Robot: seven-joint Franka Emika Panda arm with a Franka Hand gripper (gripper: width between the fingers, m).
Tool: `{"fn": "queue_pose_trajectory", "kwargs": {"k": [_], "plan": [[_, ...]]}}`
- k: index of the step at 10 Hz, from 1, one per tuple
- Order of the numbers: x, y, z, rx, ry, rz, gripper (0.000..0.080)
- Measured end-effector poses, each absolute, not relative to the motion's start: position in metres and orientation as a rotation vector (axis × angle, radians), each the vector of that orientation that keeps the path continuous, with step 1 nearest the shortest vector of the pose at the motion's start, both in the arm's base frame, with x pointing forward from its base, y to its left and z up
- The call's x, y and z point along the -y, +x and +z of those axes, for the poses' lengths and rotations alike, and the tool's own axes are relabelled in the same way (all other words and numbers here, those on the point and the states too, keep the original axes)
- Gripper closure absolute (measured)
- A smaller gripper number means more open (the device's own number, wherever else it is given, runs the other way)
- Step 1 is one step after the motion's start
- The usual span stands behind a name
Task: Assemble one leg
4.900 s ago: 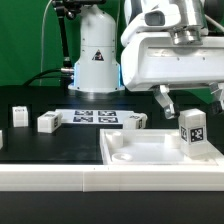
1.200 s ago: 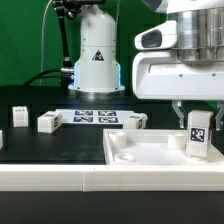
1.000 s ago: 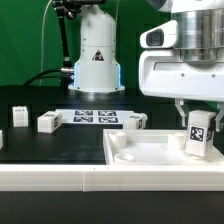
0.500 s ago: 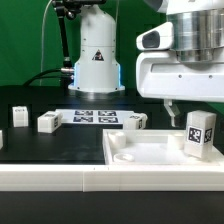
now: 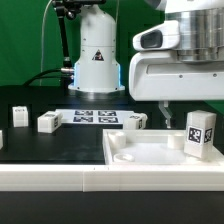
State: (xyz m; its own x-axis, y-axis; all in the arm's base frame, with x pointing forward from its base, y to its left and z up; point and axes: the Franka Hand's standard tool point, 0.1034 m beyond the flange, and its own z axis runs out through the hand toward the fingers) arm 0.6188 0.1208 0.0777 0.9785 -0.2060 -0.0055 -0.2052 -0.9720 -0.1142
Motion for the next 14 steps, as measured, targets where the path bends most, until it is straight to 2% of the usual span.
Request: {"fn": "queue_pose_trajectory", "kwargs": {"k": [5,8,11,13,14], "plan": [[-0.1281,0.6178,0.0757,0.43,-3.06,-0.071,0.0151],[-0.1236,0.618,0.0745,0.715,-3.011,-0.073,0.0151],[-0.1206,0.6186,0.0748,0.758,-3.001,-0.069,0.0151],[-0.1204,0.6186,0.0748,0.758,-3.001,-0.069,0.0419],[-0.1205,0.6186,0.0748,0.739,-3.005,-0.069,0.0419]]}}
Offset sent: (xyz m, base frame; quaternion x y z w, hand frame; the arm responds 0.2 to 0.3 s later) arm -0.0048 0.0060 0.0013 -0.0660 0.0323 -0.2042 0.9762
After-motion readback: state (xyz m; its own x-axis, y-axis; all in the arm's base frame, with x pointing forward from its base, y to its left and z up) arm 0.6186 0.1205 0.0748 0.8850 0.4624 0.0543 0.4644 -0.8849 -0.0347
